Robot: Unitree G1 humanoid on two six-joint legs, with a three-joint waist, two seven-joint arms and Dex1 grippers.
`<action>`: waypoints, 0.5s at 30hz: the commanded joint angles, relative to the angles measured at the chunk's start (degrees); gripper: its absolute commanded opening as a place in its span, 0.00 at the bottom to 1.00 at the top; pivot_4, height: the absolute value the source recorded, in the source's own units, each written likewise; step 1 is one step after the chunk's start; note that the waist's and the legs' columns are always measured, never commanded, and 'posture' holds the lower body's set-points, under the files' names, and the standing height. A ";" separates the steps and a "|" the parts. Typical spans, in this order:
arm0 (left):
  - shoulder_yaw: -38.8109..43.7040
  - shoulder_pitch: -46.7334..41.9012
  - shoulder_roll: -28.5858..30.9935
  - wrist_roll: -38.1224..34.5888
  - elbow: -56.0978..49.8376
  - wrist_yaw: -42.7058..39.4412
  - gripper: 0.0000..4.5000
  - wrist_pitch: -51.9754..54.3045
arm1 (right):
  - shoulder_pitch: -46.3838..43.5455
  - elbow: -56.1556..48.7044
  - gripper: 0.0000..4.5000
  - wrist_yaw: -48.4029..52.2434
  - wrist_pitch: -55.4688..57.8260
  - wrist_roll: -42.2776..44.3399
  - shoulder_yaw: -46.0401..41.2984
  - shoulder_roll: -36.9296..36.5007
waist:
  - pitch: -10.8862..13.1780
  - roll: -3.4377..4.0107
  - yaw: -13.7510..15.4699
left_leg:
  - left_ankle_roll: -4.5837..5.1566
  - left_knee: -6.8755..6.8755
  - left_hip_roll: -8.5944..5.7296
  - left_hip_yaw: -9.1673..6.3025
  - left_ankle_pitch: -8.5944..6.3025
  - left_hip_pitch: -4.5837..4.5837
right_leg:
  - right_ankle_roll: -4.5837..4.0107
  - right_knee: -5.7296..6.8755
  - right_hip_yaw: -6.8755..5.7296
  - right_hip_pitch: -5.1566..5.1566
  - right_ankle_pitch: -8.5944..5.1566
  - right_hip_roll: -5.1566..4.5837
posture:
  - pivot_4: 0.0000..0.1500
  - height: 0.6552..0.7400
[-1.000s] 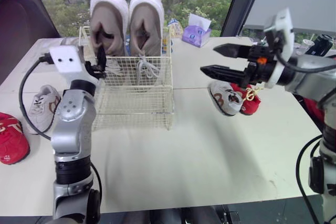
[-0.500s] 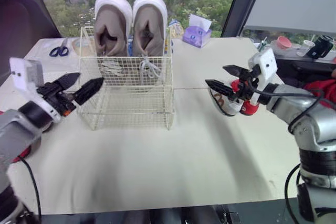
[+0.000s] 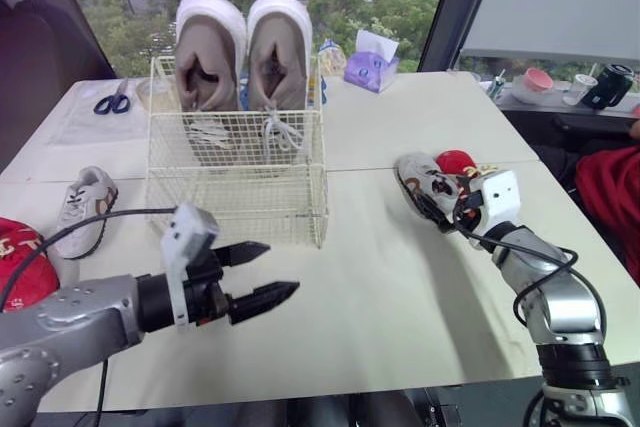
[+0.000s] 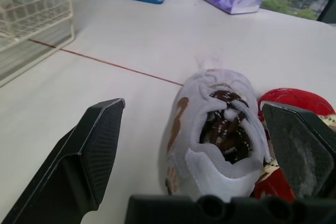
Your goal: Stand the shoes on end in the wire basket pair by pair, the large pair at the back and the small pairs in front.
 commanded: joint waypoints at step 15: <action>-5.84 -2.44 0.05 12.28 1.98 -6.04 1.00 -6.64 | -6.96 19.08 0.36 4.04 -6.44 -3.82 2.27 2.90 | 0.01 0.02 -0.91 | 0.04 -0.19 0.12 -0.01 -0.03 0.71 | 0.00 -0.24 0.02 0.66 -0.02 0.08 | 1.00 1.00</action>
